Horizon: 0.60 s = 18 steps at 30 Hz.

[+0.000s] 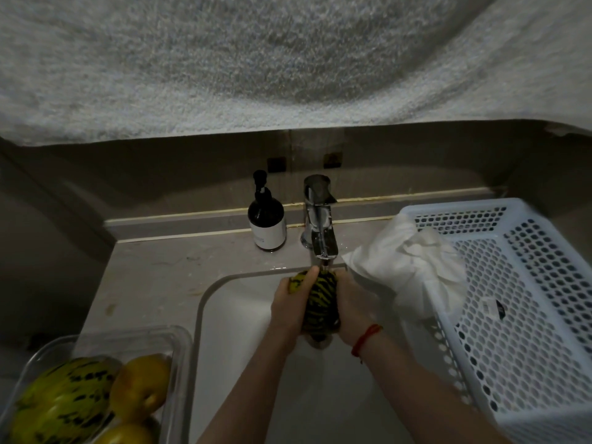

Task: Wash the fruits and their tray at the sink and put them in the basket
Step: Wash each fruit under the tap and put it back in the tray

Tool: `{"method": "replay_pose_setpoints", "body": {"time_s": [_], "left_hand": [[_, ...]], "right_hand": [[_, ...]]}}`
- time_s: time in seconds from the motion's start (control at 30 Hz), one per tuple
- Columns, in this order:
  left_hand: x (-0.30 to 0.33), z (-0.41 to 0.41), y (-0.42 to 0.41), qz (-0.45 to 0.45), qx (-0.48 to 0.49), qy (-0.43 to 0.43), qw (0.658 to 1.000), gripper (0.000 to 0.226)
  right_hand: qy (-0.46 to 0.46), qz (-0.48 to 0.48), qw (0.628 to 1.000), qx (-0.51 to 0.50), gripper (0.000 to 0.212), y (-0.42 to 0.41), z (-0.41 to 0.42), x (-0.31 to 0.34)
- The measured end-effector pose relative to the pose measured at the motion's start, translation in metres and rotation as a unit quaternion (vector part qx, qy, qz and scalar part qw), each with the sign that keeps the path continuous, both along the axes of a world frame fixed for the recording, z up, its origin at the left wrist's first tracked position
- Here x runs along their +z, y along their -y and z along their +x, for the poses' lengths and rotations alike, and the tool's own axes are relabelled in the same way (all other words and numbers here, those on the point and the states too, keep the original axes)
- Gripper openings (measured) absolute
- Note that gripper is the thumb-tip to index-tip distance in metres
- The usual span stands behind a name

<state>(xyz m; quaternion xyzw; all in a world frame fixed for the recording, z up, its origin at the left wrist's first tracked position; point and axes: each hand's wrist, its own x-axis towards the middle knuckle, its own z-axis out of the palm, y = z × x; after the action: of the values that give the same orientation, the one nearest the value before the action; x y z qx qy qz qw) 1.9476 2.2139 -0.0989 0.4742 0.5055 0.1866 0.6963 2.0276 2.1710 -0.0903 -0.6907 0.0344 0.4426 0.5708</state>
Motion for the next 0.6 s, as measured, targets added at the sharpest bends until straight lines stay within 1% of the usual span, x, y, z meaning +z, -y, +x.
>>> {"method": "replay_pose_setpoints", "body": {"time_s": [0.03, 0.07, 0.1, 0.13, 0.17, 0.2, 0.23, 0.27, 0.33, 0.37, 0.4, 0.43, 0.47, 0.53, 0.6], "left_hand": [[0.0, 0.002, 0.0, -0.053, 0.01, 0.018, 0.998, 0.048], [0.001, 0.003, -0.001, -0.13, 0.006, 0.048, 0.99, 0.051], [0.003, 0.003, -0.003, -0.211, -0.009, 0.08, 0.974, 0.052], [0.009, 0.003, -0.005, -0.276, -0.029, 0.104, 0.955, 0.053], [0.01, 0.003, -0.009, -0.321, -0.038, 0.12, 0.939, 0.054], [0.011, 0.003, -0.012, -0.343, -0.04, 0.114, 0.932, 0.056], [0.011, 0.003, -0.015, -0.354, -0.038, 0.106, 0.928, 0.058], [0.01, 0.002, -0.018, -0.351, -0.036, 0.091, 0.931, 0.059], [0.007, 0.0, -0.025, -0.32, -0.044, 0.08, 0.943, 0.057], [0.007, -0.002, -0.026, -0.303, -0.05, 0.081, 0.948, 0.053], [0.005, -0.002, -0.026, -0.292, -0.057, 0.083, 0.951, 0.047], [0.003, -0.003, -0.025, -0.29, -0.063, 0.085, 0.951, 0.041], [0.004, -0.004, -0.025, -0.282, -0.072, 0.079, 0.953, 0.04], [0.005, -0.008, -0.025, -0.257, -0.102, 0.044, 0.96, 0.051], [0.005, -0.011, -0.026, -0.227, -0.146, 0.004, 0.963, 0.056]], "right_hand": [[0.101, -0.005, 0.995, 0.014, 0.035, 0.003, -0.003, 0.0], [0.206, -0.007, 0.977, 0.049, 0.036, 0.006, -0.006, 0.0], [0.296, -0.011, 0.951, 0.09, 0.035, 0.007, -0.009, -0.002], [0.36, -0.011, 0.924, 0.126, 0.03, 0.01, -0.011, -0.003], [0.413, -0.01, 0.897, 0.155, 0.024, 0.011, -0.012, -0.004], [0.465, -0.004, 0.867, 0.177, 0.019, 0.013, -0.011, -0.005], [0.51, 0.0, 0.834, 0.21, 0.022, 0.017, -0.01, -0.005], [0.543, 0.008, 0.802, 0.25, 0.031, 0.021, -0.008, -0.004], [0.576, 0.033, 0.751, 0.32, 0.045, 0.028, 0.002, -0.001], [0.579, 0.042, 0.735, 0.35, 0.049, 0.031, 0.007, 0.0], [0.573, 0.048, 0.73, 0.37, 0.052, 0.032, 0.012, 0.001], [0.555, 0.044, 0.737, 0.385, 0.055, 0.03, 0.016, 0.001], [0.523, 0.038, 0.755, 0.393, 0.058, 0.027, 0.018, 0.002], [0.433, 0.04, 0.818, 0.376, 0.06, 0.021, 0.018, 0.003], [0.355, 0.062, 0.874, 0.325, 0.043, 0.018, 0.016, 0.003]]}}
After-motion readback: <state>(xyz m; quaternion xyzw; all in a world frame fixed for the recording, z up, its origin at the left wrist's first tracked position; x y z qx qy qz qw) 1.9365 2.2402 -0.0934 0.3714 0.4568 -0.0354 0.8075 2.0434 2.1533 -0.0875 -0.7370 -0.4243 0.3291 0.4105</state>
